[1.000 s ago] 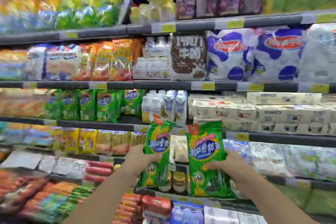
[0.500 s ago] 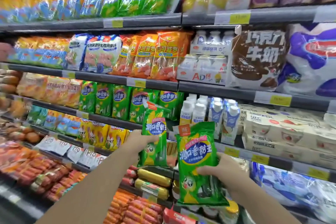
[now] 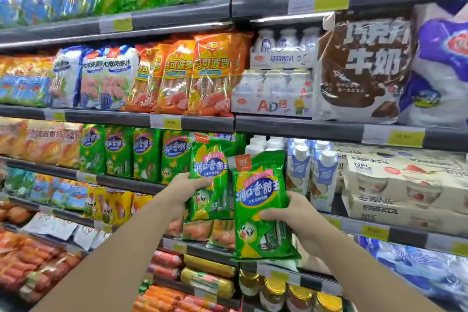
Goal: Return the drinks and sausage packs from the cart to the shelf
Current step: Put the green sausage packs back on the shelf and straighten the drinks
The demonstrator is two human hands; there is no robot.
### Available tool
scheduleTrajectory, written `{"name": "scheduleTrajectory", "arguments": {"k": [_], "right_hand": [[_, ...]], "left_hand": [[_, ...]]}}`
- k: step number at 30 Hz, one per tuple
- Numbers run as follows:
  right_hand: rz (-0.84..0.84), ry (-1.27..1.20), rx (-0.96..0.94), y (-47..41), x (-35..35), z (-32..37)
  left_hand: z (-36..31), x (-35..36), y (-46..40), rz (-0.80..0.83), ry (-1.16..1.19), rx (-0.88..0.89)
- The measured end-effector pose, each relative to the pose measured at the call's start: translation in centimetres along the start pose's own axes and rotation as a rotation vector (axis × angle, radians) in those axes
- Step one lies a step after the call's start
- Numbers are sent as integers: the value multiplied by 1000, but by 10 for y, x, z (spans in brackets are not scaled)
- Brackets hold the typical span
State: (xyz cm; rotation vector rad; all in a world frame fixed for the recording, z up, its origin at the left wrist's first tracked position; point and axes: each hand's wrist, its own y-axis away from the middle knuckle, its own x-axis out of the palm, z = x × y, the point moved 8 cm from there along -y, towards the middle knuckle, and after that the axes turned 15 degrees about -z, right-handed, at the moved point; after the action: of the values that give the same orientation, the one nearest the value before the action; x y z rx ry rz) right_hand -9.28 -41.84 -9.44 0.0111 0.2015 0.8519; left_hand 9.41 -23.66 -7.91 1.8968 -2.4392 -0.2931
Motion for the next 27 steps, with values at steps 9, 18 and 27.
{"name": "scheduleTrajectory", "arguments": {"k": [9, 18, 27], "right_hand": [[-155, -89, 17, -13, 24, -1], [-277, -72, -1, -3, 39, -7], [-291, -53, 13, -12, 64, -8]], "left_hand": [[-36, 22, -64, 156, 59, 53], [-40, 39, -104, 177, -29, 199], [-59, 45, -97, -117, -589, 648]]}}
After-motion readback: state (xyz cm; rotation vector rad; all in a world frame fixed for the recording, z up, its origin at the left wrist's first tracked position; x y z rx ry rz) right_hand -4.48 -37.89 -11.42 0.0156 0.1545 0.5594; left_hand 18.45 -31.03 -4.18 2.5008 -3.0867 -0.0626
